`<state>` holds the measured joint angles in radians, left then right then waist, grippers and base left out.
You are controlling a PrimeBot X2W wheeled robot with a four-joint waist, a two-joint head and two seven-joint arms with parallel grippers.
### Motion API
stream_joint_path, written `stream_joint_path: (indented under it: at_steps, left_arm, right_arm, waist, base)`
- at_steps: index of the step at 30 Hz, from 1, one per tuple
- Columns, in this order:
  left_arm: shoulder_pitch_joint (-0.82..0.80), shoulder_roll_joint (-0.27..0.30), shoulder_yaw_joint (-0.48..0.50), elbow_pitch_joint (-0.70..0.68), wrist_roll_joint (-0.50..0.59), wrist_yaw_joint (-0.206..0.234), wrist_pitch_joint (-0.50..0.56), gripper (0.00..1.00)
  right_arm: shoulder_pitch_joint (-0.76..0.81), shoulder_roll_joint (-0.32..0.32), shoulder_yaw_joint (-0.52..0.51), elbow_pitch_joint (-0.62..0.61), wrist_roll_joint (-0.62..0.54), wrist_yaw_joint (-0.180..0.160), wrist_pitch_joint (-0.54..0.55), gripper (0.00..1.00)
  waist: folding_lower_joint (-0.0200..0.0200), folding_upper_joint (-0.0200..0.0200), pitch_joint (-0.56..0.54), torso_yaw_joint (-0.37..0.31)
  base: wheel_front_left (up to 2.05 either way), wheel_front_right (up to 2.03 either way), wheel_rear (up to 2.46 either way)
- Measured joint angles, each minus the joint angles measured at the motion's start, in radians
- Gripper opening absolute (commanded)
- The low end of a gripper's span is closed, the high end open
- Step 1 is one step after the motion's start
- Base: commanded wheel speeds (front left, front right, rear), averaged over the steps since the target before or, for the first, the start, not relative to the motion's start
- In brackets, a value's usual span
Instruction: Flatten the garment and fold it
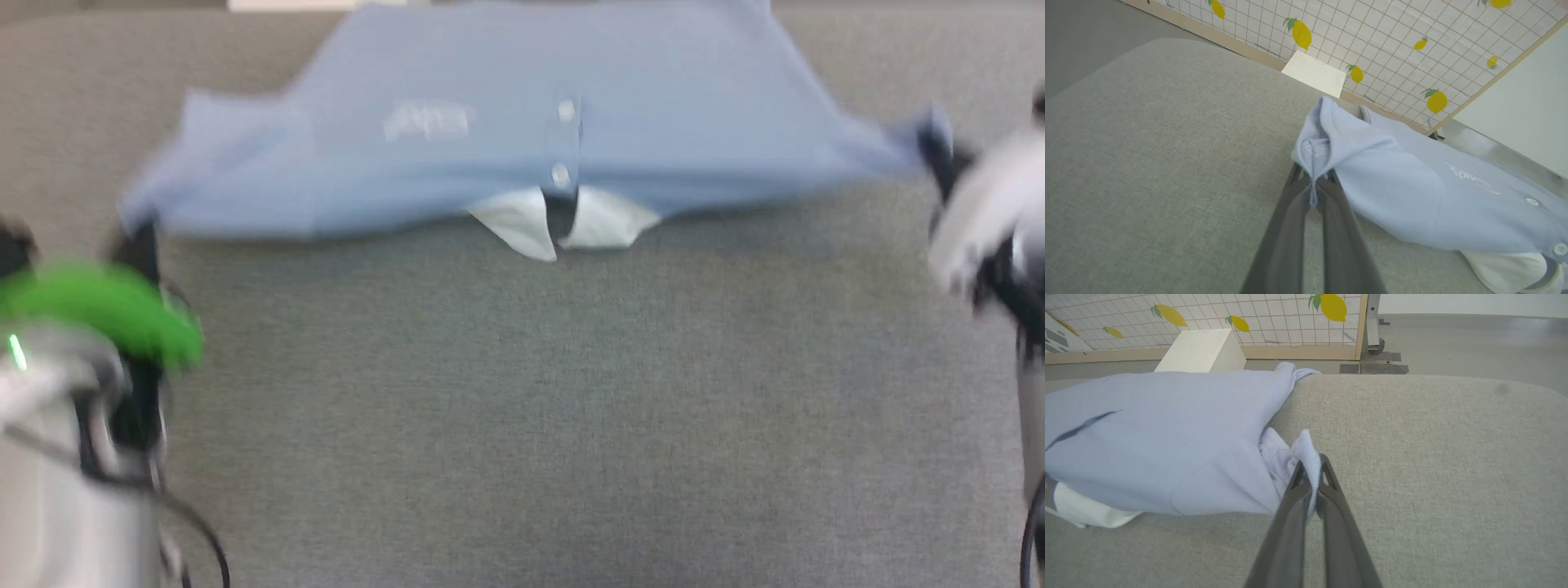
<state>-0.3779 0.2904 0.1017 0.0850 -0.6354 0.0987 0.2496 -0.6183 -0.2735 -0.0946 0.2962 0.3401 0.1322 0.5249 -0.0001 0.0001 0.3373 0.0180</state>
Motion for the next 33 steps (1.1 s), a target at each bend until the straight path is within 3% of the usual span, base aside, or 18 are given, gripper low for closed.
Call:
stream_joint_path:
  at_steps: [8,14,23,30,31,32,33]
  left_arm:
    - [0.410,-0.019,0.028,-0.146,-0.025,0.066,0.112,0.00]
    - [0.599,-0.052,0.030,-0.203,-0.050,0.090,0.176,0.00]
    - [0.724,-0.100,0.003,-0.218,-0.093,0.096,0.215,0.00]
    - [0.720,-0.116,-0.008,-0.173,-0.079,0.084,0.146,0.00]
    - [0.719,-0.120,-0.009,-0.170,-0.080,0.077,0.139,0.00]
    - [0.718,-0.121,-0.010,-0.170,-0.080,0.070,0.131,0.00]
    - [0.716,-0.121,-0.010,-0.169,-0.080,0.067,0.123,0.00]
  right_arm:
    - [0.384,0.090,-0.104,-0.204,-0.006,0.000,0.063,0.00]
    - [0.552,0.149,-0.153,-0.309,-0.068,0.000,0.118,0.00]
    - [0.713,0.203,-0.221,-0.334,-0.159,0.000,0.211,0.00]
    - [0.733,0.219,-0.261,-0.275,-0.185,0.000,0.170,0.00]
    - [0.733,0.219,-0.261,-0.268,-0.177,0.000,0.160,0.20]
    - [0.733,0.219,-0.261,-0.262,-0.169,0.000,0.149,0.47]
    - [0.733,0.219,-0.260,-0.256,-0.160,0.000,0.139,0.93]
  waist:
    - [0.0000,0.0000,-0.118,0.031]
    - [0.0000,0.0000,-0.162,0.058]
    - [0.0000,0.0000,-0.172,0.070]
    - [0.0000,0.0000,-0.180,0.070]
    - [0.0000,0.0000,-0.181,0.070]
    - [0.0000,0.0000,-0.183,0.071]
    - [0.0000,0.0000,-0.185,0.071]
  base:
    - [0.00,0.00,0.00]
    - [0.00,0.00,0.00]
    - [0.00,0.00,0.00]
    - [0.00,0.00,0.00]
    - [0.00,0.00,0.00]
    - [0.00,0.00,0.00]
    - [0.00,0.00,0.00]
